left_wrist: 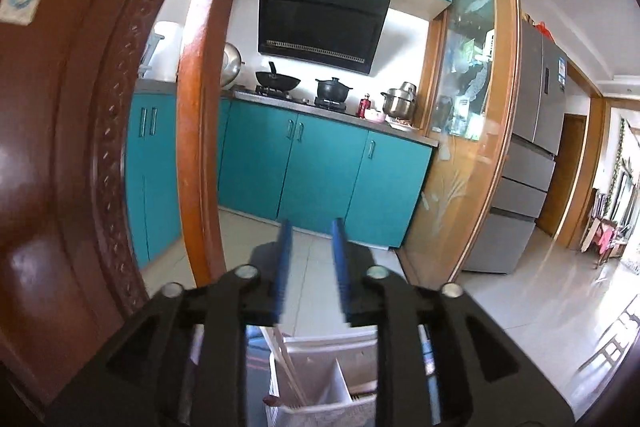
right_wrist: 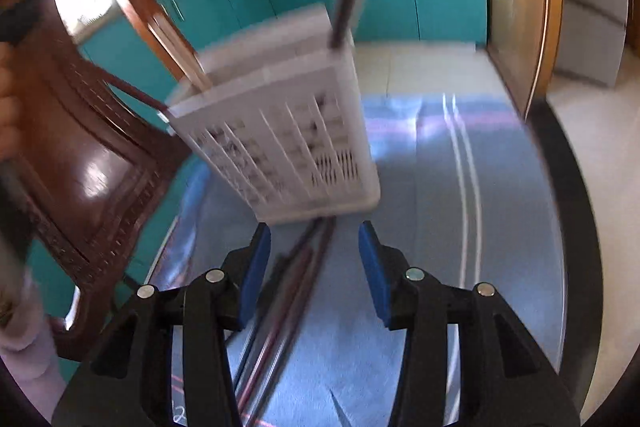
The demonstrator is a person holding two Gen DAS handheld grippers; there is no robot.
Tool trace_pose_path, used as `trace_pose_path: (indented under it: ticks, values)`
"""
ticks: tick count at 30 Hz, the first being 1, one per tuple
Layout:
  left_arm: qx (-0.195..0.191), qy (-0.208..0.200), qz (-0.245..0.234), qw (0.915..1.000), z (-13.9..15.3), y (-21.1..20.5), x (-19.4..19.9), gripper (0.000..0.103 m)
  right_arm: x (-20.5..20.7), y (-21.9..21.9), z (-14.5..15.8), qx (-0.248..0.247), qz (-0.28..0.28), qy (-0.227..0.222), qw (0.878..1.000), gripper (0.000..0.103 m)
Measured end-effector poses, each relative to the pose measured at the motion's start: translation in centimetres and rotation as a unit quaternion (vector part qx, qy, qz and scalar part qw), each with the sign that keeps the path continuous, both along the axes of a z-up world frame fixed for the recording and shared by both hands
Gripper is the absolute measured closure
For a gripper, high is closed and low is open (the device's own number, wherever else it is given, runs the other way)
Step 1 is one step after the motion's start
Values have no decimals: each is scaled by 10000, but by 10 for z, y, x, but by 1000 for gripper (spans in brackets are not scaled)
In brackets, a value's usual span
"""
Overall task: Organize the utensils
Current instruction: 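Move both open tools back down to the chopsticks on the cloth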
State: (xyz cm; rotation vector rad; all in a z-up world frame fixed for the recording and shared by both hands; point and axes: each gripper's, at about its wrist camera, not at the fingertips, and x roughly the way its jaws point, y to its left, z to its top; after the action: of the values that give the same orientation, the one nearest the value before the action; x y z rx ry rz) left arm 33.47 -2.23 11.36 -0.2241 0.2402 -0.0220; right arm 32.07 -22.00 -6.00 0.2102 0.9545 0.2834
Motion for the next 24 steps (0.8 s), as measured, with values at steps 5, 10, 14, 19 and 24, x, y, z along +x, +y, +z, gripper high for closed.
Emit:
trace_pose_path:
  ticks: [5,10,14,19,24]
  values:
    - [2,204,6,9998,-27,8,-40,70,11,14,-38,-281,-20,599,9978,64]
    - [458,1294,308,9901,-97,20,-69,70,14,39,-61,-743,51,746,9944,75]
    - [318,2547,395,9657,-150,34,-83,60,8,54,-67,-980,158,768,9921,75]
    - [591,2800,391,9574,-162,34,-85,51,0,70,-67,-1506,194,651,9862,90]
    - [700,2997,221,9512,-172,34,-81,49,-7,42,-62,-1249,-178,961,9873,97]
